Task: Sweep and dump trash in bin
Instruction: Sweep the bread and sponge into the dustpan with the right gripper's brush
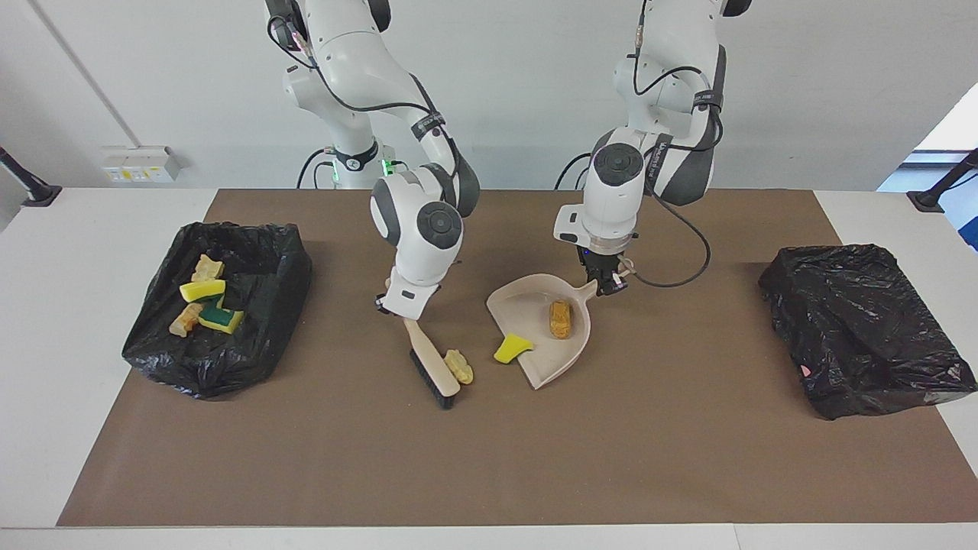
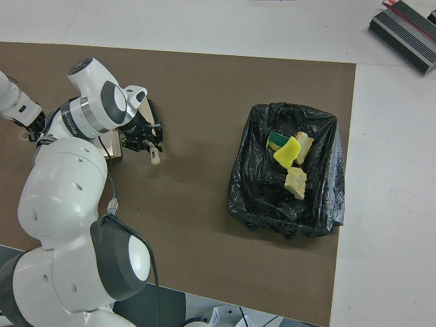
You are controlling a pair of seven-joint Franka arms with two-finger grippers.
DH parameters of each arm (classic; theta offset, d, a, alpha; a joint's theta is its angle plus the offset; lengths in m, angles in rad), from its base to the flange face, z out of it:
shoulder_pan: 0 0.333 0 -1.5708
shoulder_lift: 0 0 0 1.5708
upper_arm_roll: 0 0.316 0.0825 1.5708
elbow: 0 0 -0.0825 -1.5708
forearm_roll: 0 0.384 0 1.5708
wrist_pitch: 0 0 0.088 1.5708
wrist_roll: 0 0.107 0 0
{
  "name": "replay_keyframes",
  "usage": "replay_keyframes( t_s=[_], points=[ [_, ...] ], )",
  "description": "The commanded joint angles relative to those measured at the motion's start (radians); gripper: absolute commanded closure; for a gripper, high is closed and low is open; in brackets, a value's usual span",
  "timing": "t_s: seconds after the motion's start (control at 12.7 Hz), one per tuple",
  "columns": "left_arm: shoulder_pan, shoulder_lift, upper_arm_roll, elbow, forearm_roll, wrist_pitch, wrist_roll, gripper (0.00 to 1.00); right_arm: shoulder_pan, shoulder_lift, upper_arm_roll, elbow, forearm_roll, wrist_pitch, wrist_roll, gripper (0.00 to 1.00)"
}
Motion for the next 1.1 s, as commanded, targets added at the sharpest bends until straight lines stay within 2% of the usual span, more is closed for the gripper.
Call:
replay_keyframes(
  t_s=[0.0,0.08,0.31,0.55,0.79,1.02],
  points=[
    [-0.001,-0.027,0.004,-0.035,0.017,0.021,0.05,1.0,0.006,-0.016,0.022,-0.012,0.208,0.001,-0.026,1.0],
    [0.002,-0.027,0.004,-0.035,0.017,0.021,0.058,1.0,0.022,-0.022,0.027,-0.014,0.278,-0.005,-0.021,1.0],
    [0.003,-0.027,0.004,-0.035,0.017,0.021,0.065,1.0,0.039,-0.048,0.027,-0.02,0.378,-0.031,0.057,1.0],
    [0.008,-0.027,0.005,-0.035,0.017,0.024,0.171,1.0,0.061,-0.152,0.024,-0.022,0.334,-0.054,0.498,1.0],
    [0.025,-0.019,0.005,-0.032,0.017,0.065,0.246,1.0,0.04,-0.238,0.015,-0.021,0.315,-0.201,0.563,1.0],
    [0.046,-0.016,0.005,-0.032,0.017,0.07,0.286,1.0,0.049,-0.276,0.021,-0.084,0.262,-0.202,0.582,1.0]
  ],
)
